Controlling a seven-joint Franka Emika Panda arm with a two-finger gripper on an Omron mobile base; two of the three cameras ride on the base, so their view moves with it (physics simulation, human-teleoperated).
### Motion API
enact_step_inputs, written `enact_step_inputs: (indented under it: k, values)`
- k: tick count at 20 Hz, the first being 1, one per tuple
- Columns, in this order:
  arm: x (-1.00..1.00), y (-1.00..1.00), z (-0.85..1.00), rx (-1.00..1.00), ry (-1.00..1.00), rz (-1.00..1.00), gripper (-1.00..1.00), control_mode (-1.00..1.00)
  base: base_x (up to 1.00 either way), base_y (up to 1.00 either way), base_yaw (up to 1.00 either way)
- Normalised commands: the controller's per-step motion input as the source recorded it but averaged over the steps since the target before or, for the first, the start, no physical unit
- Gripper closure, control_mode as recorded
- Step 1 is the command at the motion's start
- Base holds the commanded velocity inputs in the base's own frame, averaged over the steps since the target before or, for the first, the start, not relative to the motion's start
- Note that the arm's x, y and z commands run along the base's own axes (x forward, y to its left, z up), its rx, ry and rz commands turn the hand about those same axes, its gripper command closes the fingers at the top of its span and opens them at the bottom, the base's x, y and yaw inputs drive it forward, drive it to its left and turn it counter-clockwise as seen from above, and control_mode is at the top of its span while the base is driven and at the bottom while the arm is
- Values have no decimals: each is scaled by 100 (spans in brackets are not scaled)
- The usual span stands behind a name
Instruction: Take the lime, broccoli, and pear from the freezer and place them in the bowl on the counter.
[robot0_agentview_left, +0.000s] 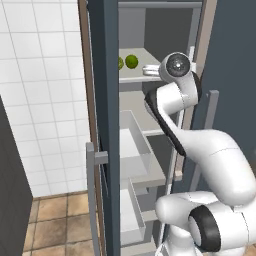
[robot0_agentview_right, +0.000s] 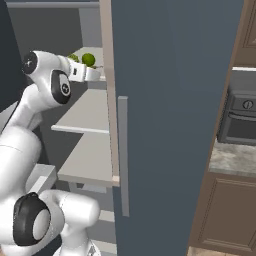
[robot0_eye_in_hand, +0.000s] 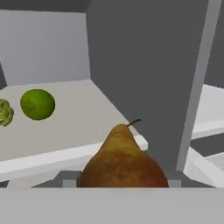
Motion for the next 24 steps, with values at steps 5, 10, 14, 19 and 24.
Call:
enact_step_inputs:
  k: [5,10,14,19,24]
  values:
    - [-100,4,16,18,10,-19,100,-100,0,0,0]
    - [-100,1,-58,15,9,-7,100,-100,0,0,0]
    - [-100,-6,-81,24,19,-2,100,-100,0,0,0]
    - [-20,-10,-16,7,3,-1,100,100,-80,-76,-6]
    - [0,0,0,0,0,0,100,100,-93,-100,-8]
